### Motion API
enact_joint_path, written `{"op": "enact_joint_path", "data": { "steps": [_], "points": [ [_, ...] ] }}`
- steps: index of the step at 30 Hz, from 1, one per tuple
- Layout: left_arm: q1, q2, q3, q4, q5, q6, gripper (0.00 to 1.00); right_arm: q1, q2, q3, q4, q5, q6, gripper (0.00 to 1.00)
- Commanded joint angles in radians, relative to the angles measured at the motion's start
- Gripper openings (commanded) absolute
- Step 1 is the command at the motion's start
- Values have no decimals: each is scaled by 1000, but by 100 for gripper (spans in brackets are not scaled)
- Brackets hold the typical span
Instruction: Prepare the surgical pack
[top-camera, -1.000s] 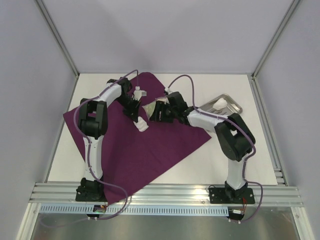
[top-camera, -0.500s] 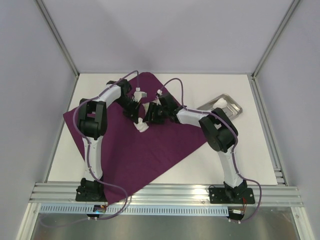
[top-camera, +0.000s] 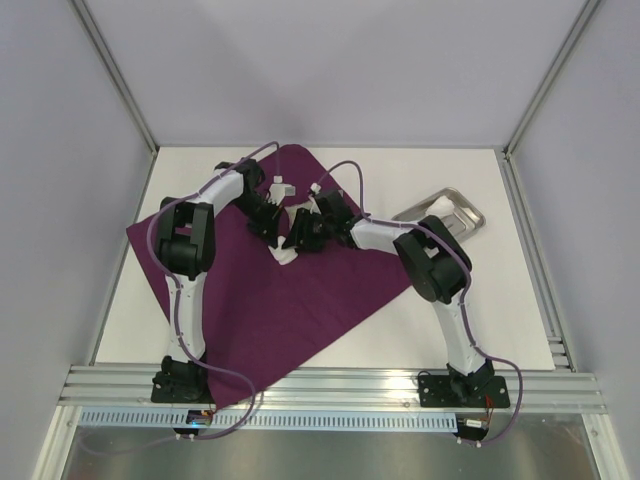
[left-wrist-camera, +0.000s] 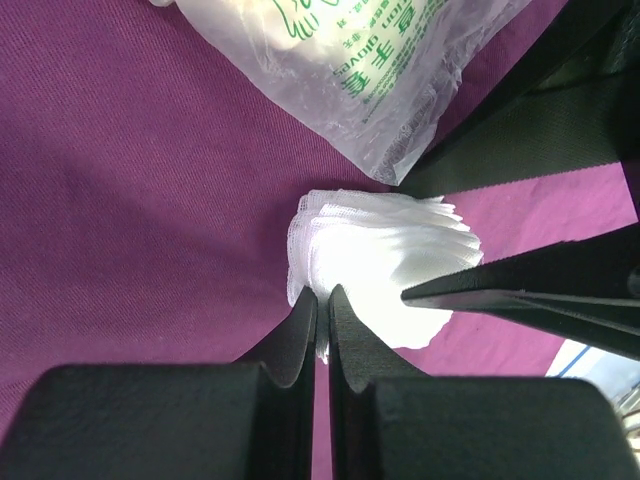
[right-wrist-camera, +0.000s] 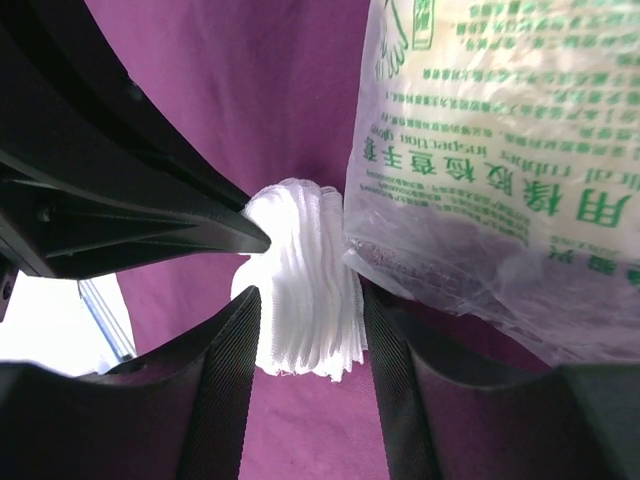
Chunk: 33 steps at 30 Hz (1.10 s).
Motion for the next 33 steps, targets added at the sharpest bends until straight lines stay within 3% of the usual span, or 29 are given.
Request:
{"op": "enact_joint_path", "data": {
  "steps": [1, 11, 16, 18, 19, 20, 23, 26, 33],
  "points": [
    [-14, -55, -18, 14, 34, 34, 0, 16, 41, -4, -16, -53, 28, 48],
    [-14, -57, -32, 30, 17, 31, 0, 18, 100, 39, 28, -107, 75, 33],
    [-14, -73, -28, 33, -23, 27, 1, 18, 74, 31, 30, -109, 72, 12],
    [-14, -83, -22, 37, -64, 7, 10, 18, 60, 26, 30, -112, 68, 1],
    [-14, -90, -19, 37, -128, -2, 19, 18, 49, 25, 28, -113, 68, 0],
    [-14, -113, -18, 31, -155, -12, 41, 18, 29, 25, 27, -113, 63, 1],
    [-14, -184, -16, 11, -198, -24, 66, 18, -23, 26, 7, -107, 40, 1],
    [-14, -271, -16, -21, -216, -30, 100, 16, -87, 26, -41, -92, 3, 0],
    [-13, -469, -42, -112, -318, -30, 100, 0, -208, -15, -70, -84, -15, 1]
  ]
}}
